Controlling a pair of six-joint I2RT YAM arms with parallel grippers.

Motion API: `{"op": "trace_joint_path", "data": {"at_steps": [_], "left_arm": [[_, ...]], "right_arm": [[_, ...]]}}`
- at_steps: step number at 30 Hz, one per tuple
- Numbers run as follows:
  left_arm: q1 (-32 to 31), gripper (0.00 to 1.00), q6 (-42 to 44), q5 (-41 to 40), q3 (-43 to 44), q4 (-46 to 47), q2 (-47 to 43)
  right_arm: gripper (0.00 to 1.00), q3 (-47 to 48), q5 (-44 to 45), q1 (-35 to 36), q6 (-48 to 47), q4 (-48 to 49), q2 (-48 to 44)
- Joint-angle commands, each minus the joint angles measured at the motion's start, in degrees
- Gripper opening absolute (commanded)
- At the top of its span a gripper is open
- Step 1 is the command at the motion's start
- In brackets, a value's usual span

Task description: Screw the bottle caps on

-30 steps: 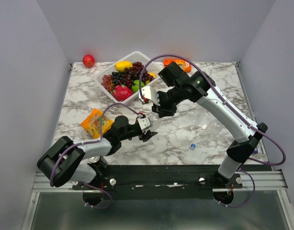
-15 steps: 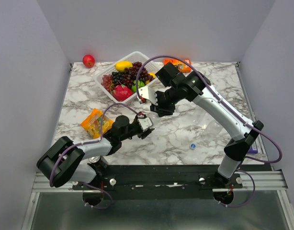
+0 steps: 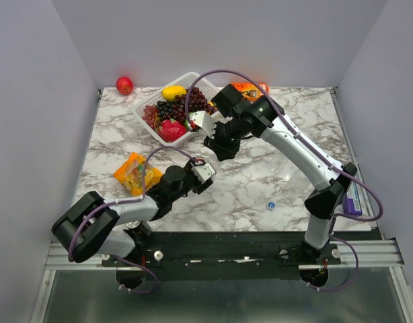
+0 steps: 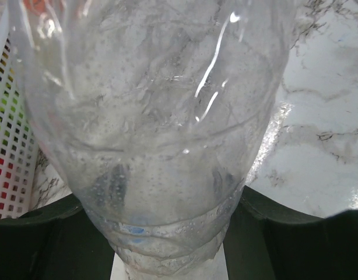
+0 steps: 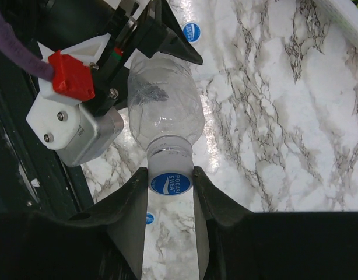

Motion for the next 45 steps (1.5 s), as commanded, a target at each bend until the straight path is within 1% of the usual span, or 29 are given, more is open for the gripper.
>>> {"op": "trace_joint_path", "data": {"at_steps": [1, 4, 11, 14, 15, 17, 20, 22, 24, 26, 27, 29, 30, 31, 33, 35, 36, 38, 40, 41, 42, 43, 44, 45], "left_arm": [[-1.14, 0.0, 1.73, -11.06, 2.98, 13.88, -2.29], [-1.4, 0.0, 3.23, -12.66, 3.25, 12.91, -1.85], [-1.49, 0.0, 3.06, -13.54, 3.07, 8.6, -1.23], [-1.49, 0.0, 2.97, -11.88, 3.07, 7.37, -0.97], [-1.49, 0.0, 2.88, -10.83, 3.16, 6.33, -0.79], [-1.49, 0.0, 2.71, -10.12, 3.42, 5.27, -0.36], [-1.58, 0.0, 2.71, -9.15, 3.6, 3.33, 0.09], [-1.49, 0.0, 2.27, -9.93, 3.95, 1.57, 0.26], [-1.49, 0.0, 2.18, -10.2, 4.3, 0.26, 0.53], [-1.49, 0.0, 2.09, -9.85, 4.21, -0.1, 0.62], [-1.49, 0.0, 2.09, -9.68, 4.21, -0.45, 0.53], [-1.49, 0.0, 1.13, -9.5, 4.47, -1.07, 0.88], [-1.49, 0.0, 0.86, -9.24, 4.56, -1.76, 0.88], [-1.49, 0.0, 0.69, -9.15, 4.65, -2.12, 0.97], [-1.49, 0.0, -0.28, -8.45, 4.91, -3.52, 1.23], [-1.58, 0.0, -0.54, -7.05, 5.09, -4.4, 1.32], [-1.49, 0.0, -0.89, -5.73, 5.09, -5.1, 1.4], [-1.32, 0.0, -1.33, -5.19, 5.27, -5.55, 1.32], [-1.14, 0.0, -1.34, -0.64, 5.7, -7.48, 1.32], [-0.79, 0.0, -1.42, 0.94, 6.32, -8.27, 1.14], [-0.44, 0.0, -1.6, 2.87, 6.58, -10.19, 1.05], [0.09, 0.0, -1.6, 8.29, 6.85, -11.08, 0.71], [0.53, 0.0, -1.43, 11.48, 7.11, -11.96, 0.09], [1.49, 0.0, -1.08, 14.38, 7.29, -14.14, -0.35]], "right_arm": [[0.25, 0.57, -1.19, 0.33, 7.35, -9.84, 4.76], [0.24, 2.15, -2.33, -0.73, 9.38, -9.75, 6.52], [0.21, 3.39, -2.68, -1.96, 10.35, -9.49, 8.02], [0.22, 4.0, -1.8, -1.96, 9.38, -9.22, 8.19], [0.25, 4.53, -0.67, -1.96, 9.21, -9.22, 8.19], [0.26, 5.5, 0.48, -1.87, 8.59, -8.96, 8.1], [0.27, 8.3, 2.68, -1.96, 8.06, -9.22, 8.28], [0.32, 10.15, 3.03, -1.96, 7.89, -9.75, 8.46], [0.41, 9.98, 3.12, -1.96, 7.97, -9.66, 8.11], [0.45, 9.37, 3.47, -1.96, 7.97, -9.31, 7.93], [0.5, 9.45, 3.82, -1.96, 7.89, -9.14, 7.84], [0.53, 10.5, 4.44, -1.87, 7.89, -9.05, 7.93], [0.59, 11.29, 4.61, -1.87, 7.8, -9.05, 8.02], [0.62, 12.17, 5.22, -1.96, 7.8, -9.13, 8.19], [0.68, 17.08, 5.32, -1.96, 7.27, -10.45, 8.72], [0.7, 20.34, 5.32, -1.87, 6.49, -11.5, 8.81], [0.73, 20.18, 5.32, -1.87, 6.13, -11.42, 8.29], [0.75, 18.69, 4.53, -1.96, 5.08, -10.46, 5.92], [0.76, 15.0, 3.57, -1.96, 4.2, -9.49, 3.98], [0.76, 13.6, 2.6, -2.04, 1.59, -9.05, 1.54], [0.75, 10.11, 1.99, -2.13, -0.01, -8.35, 0.12], [0.74, 7.11, 0.24, -2.22, -2.11, -7.3, -1.98], [0.74, 4.04, -1.17, -2.57, -8.4, -5.2, -6.53], [0.74, 0.44, -2.32, -3.18, -11.16, -3.09, -9.79]]}}
